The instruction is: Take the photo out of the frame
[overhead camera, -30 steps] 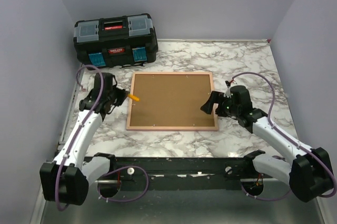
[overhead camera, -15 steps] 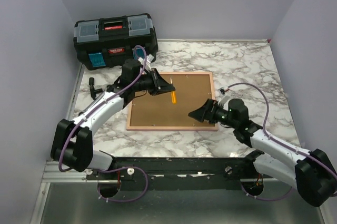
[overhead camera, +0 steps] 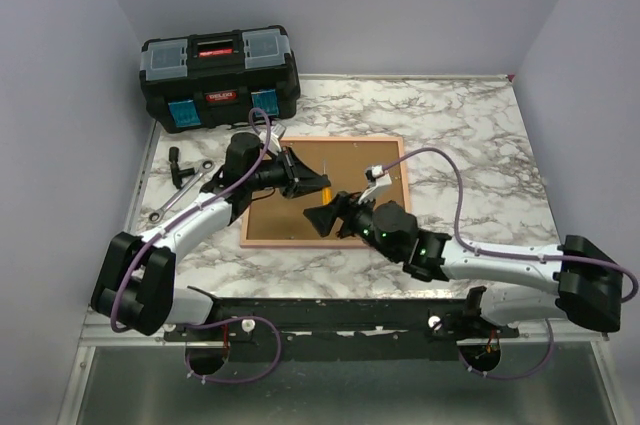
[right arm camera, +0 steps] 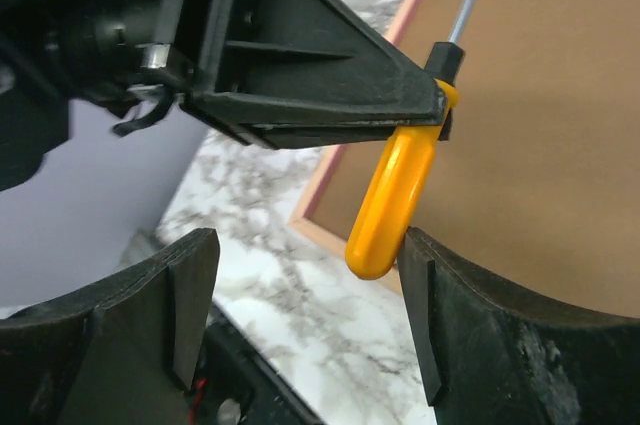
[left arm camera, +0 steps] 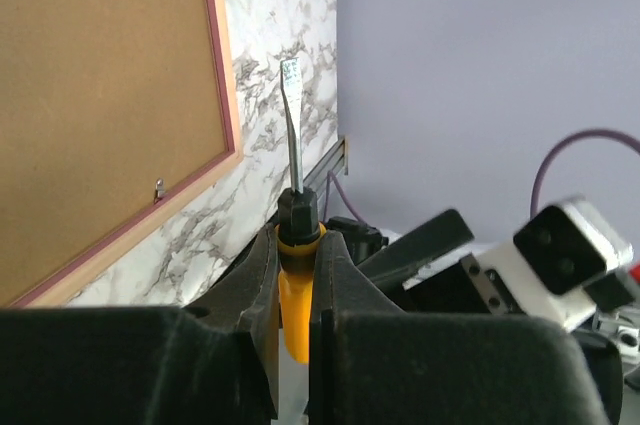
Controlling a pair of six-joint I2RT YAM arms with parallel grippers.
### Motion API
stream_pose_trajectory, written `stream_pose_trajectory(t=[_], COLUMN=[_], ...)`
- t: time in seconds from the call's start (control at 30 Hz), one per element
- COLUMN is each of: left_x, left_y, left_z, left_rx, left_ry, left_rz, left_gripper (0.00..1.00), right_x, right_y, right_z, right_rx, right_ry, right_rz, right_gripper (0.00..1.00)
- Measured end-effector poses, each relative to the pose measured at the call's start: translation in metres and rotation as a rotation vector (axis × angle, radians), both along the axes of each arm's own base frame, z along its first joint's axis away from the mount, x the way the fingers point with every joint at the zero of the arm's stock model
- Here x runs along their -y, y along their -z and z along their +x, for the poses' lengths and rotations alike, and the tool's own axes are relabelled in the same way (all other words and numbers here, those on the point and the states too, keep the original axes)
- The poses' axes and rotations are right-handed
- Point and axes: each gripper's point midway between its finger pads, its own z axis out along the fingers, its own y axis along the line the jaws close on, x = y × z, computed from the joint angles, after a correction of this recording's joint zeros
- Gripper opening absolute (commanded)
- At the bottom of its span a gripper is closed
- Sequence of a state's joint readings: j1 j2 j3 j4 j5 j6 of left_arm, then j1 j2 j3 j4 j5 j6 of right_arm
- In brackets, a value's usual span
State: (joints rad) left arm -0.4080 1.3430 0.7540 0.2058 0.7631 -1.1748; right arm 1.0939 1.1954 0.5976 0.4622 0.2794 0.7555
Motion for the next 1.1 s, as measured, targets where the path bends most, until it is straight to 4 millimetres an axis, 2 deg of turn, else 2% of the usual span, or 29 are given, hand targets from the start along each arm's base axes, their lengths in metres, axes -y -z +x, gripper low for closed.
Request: stream_pose_trajectory(t=[0.07, 0.2, 0.43, 0.57, 0.63, 0.7, 0.73, 0.77, 0.8, 0.9, 0.93, 1.03, 1.1], left_x=[-0.003, -0.005, -0.010, -0.010, -0.010, -0.010, -0.010, -0.010, -0.010, -0.011, -0.011, -0.012, -0.013], left_y=[0.001, 0.005, 0.008, 0.011, 0.011, 0.011, 0.011, 0.010, 0.010, 0.009, 0.010, 0.013, 0.015], left_z=[0.000, -0.005, -0.001, 0.001, 0.001, 0.001, 0.002, 0.002, 0.002, 0.002, 0.002, 0.003, 0.004], left_rx=[-0.019, -0.064, -0.117, -0.142, -0.146, -0.148, -0.150, -0.148, -0.145, -0.139, -0.135, -0.131, -0.126], left_ry=[-0.016, -0.033, -0.070, -0.080, -0.082, -0.083, -0.085, -0.084, -0.084, -0.084, -0.083, -0.086, -0.089], left_rz=[-0.009, -0.022, -0.053, -0.061, -0.064, -0.065, -0.065, -0.066, -0.067, -0.068, -0.065, -0.045, -0.024], left_gripper=[0.00, 0.00, 0.00, 0.00, 0.00, 0.00, 0.00, 0.00, 0.04, 0.46, 0.54, 0.64, 0.65], right_x=[-0.007, -0.013, 0.007, 0.007, 0.006, 0.005, 0.005, 0.006, 0.006, 0.006, 0.006, 0.007, 0.010], right_y=[0.006, 0.021, 0.026, 0.026, 0.025, 0.026, 0.027, 0.027, 0.027, 0.026, 0.026, 0.023, 0.017], right_z=[0.003, 0.017, 0.035, 0.040, 0.041, 0.041, 0.041, 0.041, 0.041, 0.041, 0.041, 0.033, 0.028], right_rx=[0.029, 0.044, 0.068, 0.073, 0.073, 0.074, 0.077, 0.081, 0.082, 0.087, 0.089, 0.095, 0.094], right_ry=[0.075, 0.201, 0.368, 0.401, 0.402, 0.401, 0.400, 0.401, 0.399, 0.394, 0.389, 0.322, 0.270], right_rz=[-0.067, -0.161, -0.204, -0.216, -0.215, -0.218, -0.223, -0.229, -0.232, -0.238, -0.238, -0.249, -0.242], right_gripper=[0.76, 0.65, 0.49, 0.47, 0.37, 0.18, 0.05, 0.01, 0.01, 0.01, 0.01, 0.01, 0.01])
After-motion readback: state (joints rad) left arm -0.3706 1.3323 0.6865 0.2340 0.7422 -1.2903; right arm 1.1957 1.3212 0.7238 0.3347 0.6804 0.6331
